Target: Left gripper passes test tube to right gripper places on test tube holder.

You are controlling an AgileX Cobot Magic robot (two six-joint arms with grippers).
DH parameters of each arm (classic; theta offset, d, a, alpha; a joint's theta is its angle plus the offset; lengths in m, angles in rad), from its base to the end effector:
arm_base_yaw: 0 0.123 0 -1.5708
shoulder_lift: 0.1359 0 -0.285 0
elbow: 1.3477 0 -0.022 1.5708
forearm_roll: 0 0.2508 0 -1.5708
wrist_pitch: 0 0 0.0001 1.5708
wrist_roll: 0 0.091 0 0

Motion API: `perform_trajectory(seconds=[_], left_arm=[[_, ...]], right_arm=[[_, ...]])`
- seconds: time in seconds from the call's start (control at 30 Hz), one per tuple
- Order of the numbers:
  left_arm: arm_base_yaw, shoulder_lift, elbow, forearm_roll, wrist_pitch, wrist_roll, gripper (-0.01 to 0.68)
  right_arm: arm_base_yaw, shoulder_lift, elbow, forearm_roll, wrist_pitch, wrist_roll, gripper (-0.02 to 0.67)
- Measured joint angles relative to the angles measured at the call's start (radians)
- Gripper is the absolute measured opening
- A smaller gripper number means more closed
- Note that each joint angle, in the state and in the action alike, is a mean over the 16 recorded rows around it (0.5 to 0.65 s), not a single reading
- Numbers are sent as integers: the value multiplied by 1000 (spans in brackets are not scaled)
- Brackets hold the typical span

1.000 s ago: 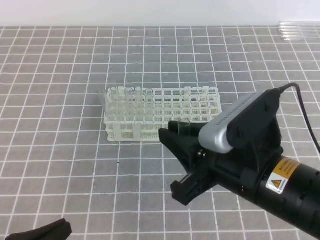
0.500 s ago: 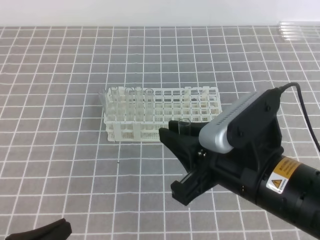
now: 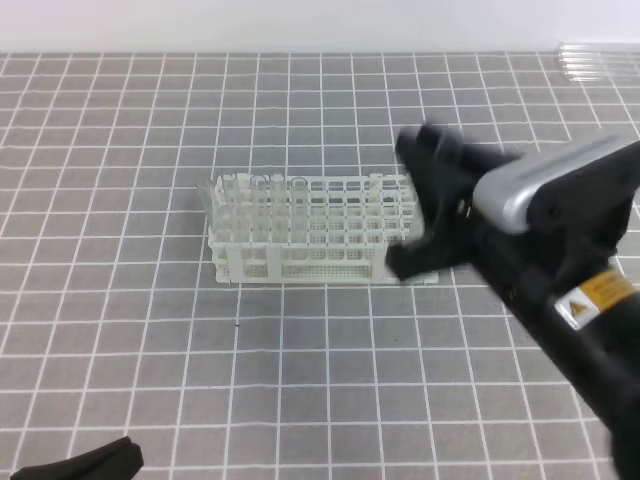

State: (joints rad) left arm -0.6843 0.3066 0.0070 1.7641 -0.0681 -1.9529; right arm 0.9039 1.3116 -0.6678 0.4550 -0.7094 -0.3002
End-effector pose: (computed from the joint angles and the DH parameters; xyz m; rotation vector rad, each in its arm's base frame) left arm 0.0582 -0.0552 0.1887 0.5044 1.7931 -0.6743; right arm 0.1913 0.2010 0.3007 -0.3916 1.4481 0.5634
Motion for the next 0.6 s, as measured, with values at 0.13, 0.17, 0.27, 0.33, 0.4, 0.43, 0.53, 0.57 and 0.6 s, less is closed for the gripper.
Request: perform_trajectory(seconds=[0.13,0.17,0.27,0.33,0.4,0.43,0.53,0.57,0.6], left_arm=[[0,-1,-1,-5,2,-1,-1],[0,-1,-1,-3,3,-1,-1],[0,0,0,0,7,0,-1],[0,1,1,3,10,0,-1],[0,1,1,3,11,0,-1],[0,1,1,3,11,0,-1],[0,1,1,3,10,0,-1],[0,1,1,3,10,0,-1],[0,1,0,0,9,-1,-1]], right_arm=[[-26,105,-38,-8,-155,2,84],[-31,135,-54,-10,-184,3,84],[-46,225,-110,-15,-249,4,84],[-55,283,-153,-18,-270,3,84],[-63,335,-199,-17,-270,3,84],[-67,357,-223,-16,-265,3,84],[-76,416,-290,-12,-242,2,84],[-79,433,-309,-11,-235,2,84],[-82,450,-327,-11,-228,2,84]])
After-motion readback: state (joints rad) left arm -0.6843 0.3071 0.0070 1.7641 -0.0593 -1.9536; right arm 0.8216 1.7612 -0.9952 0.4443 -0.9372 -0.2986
